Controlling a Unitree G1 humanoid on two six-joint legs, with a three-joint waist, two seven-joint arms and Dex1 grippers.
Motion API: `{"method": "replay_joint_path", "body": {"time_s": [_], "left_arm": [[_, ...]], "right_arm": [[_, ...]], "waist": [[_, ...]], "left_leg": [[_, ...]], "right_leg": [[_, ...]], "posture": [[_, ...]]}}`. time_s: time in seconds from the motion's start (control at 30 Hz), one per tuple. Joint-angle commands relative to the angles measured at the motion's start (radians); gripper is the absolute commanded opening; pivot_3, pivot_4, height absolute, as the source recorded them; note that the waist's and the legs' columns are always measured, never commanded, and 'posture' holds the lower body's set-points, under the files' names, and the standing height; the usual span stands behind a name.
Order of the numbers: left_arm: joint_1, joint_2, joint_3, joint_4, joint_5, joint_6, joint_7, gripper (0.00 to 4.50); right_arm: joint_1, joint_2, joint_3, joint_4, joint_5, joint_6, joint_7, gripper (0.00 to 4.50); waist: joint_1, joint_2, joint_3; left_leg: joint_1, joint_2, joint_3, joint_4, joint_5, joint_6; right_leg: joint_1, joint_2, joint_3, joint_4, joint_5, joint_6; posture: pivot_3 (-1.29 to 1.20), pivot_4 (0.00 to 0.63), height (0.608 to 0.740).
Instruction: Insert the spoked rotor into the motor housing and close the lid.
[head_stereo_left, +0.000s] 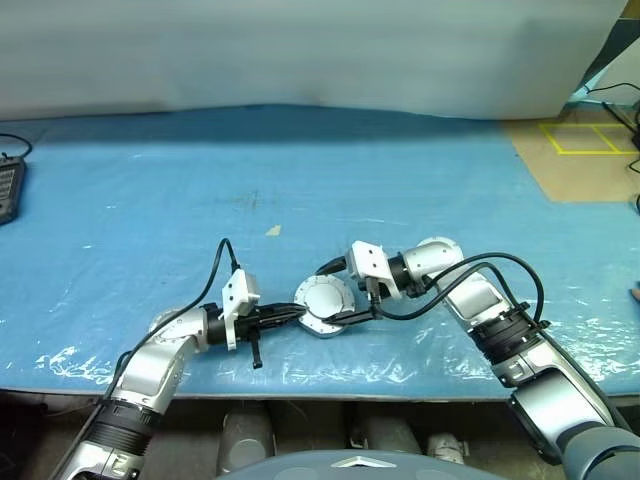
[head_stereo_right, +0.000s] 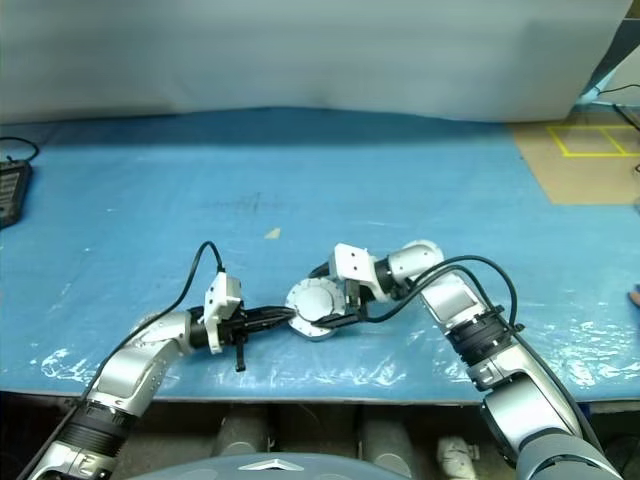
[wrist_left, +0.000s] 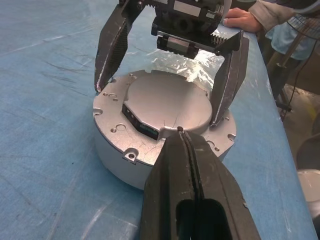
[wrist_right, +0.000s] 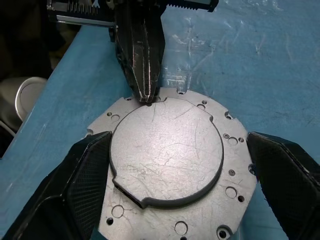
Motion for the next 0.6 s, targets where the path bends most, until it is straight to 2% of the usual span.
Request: {"method": "replay_joint_path", "body": {"time_s": [0.03,0.27,0.4,0.6], "left_arm": [[0.012,0.003,-0.018,0.012,0.022,0.009,0.008,0.00],[-0.001,-0.001,-0.022,-0.011,0.017,0.033,0.019,0.00],[-0.009,-0.003,-0.021,-0.021,0.014,0.045,0.021,0.00],[-0.007,0.002,-0.017,-0.066,0.004,0.076,0.030,0.00]], "right_arm": [[0.032,-0.037,-0.065,-0.103,0.097,0.119,0.034,4.48],[0.027,-0.049,-0.230,-0.216,0.282,0.344,-0.023,4.48],[0.029,-0.059,-0.291,-0.225,0.332,0.444,-0.072,4.48],[0.081,-0.129,-0.360,-0.201,0.451,0.809,-0.152,4.48]], "waist": [[0.004,0.000,0.000],[0.014,0.001,0.000],[0.015,0.001,0.000],[0.017,0.001,0.000]], "left_leg": [[-0.002,0.000,0.000,-0.001,0.000,0.000],[-0.003,-0.001,0.001,-0.008,0.000,0.000],[-0.003,-0.001,0.001,-0.008,0.000,0.000],[-0.003,-0.002,0.001,-0.008,0.001,-0.001]], "right_leg": [[-0.002,0.000,0.000,0.000,0.002,-0.003],[-0.005,0.001,0.000,-0.001,0.001,-0.006],[-0.005,0.001,0.000,-0.001,0.001,-0.006],[-0.005,0.001,0.000,-0.002,0.000,-0.005]], "posture": [[0.00,0.150,0.740],[0.00,0.150,0.740],[0.00,0.150,0.740],[0.00,0.150,0.740]]}}
